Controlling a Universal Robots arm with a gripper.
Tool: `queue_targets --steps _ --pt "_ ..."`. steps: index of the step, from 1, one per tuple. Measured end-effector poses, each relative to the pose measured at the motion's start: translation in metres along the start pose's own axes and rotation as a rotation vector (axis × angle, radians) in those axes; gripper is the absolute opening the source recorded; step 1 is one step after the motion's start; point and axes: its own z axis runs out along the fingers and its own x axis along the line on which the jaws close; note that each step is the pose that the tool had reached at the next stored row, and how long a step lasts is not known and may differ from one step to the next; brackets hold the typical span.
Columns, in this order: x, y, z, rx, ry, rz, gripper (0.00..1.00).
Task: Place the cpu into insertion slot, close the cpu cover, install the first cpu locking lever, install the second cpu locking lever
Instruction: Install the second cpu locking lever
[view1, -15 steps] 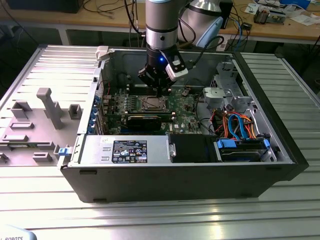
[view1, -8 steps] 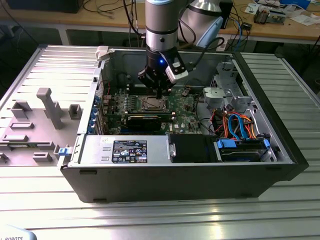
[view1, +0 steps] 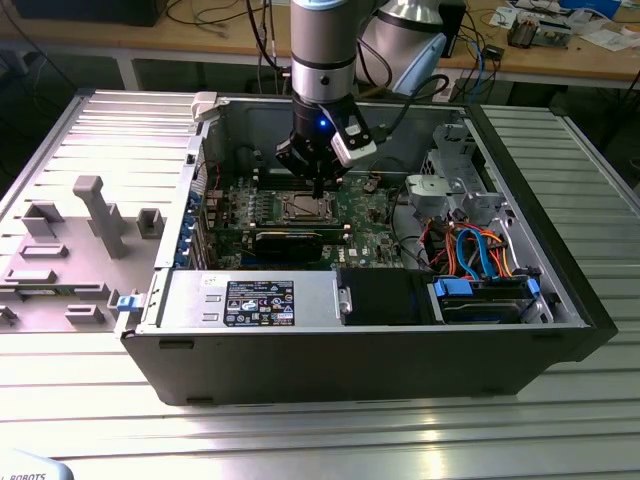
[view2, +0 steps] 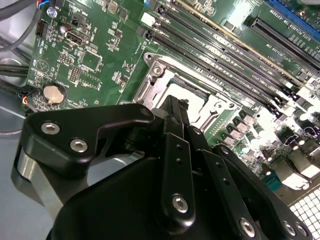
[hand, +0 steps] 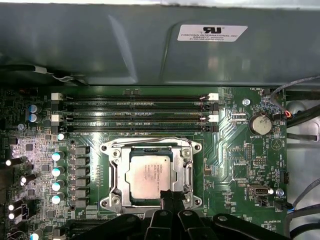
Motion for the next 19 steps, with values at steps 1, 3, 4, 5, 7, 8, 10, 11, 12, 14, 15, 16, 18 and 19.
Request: queue_targets --steps 1,3,4,5,7,8,10,11,12,14,15,16,18,19 --pt "0.0000 0.0000 0.0000 0.0000 -0.0001 0.000 0.11" --pt "0.0000 -0.0001 0.0000 -0.0001 0.0000 0.000 0.11" --pt "0.0000 -0.0001 0.0000 0.0000 -0.0001 0.000 0.11" --pt "0.0000 -0.0001 0.0000 0.0000 -0.0001 0.000 0.11" --pt "0.0000 -0.0001 0.0000 0.0000 -0.0001 0.000 0.11" --pt "0.0000 -0.0001 0.0000 0.0000 0.0000 0.000 0.11" --pt "0.0000 -0.0001 0.0000 -0.0001 -0.0001 0.000 0.11" --pt "0.0000 -0.0001 0.0000 -0.0001 -0.0001 0.000 0.11" --pt "0.0001 -0.0001 0.0000 -0.0001 -0.0001 0.001 0.11" --pt "0.0000 -0.0046 -0.0002 -0.0004 0.0087 0.001 0.11" --pt "0.0000 -0.0070 -0.0003 -0.0008 0.0103 0.001 0.11" --pt "-0.0001 -0.0101 -0.0003 -0.0028 0.0122 0.001 0.11" --pt "-0.0002 -0.0128 -0.0004 -0.0041 0.0175 0.002 0.11" --pt "-0.0002 -0.0142 -0.0005 -0.0042 0.0241 0.003 0.11"
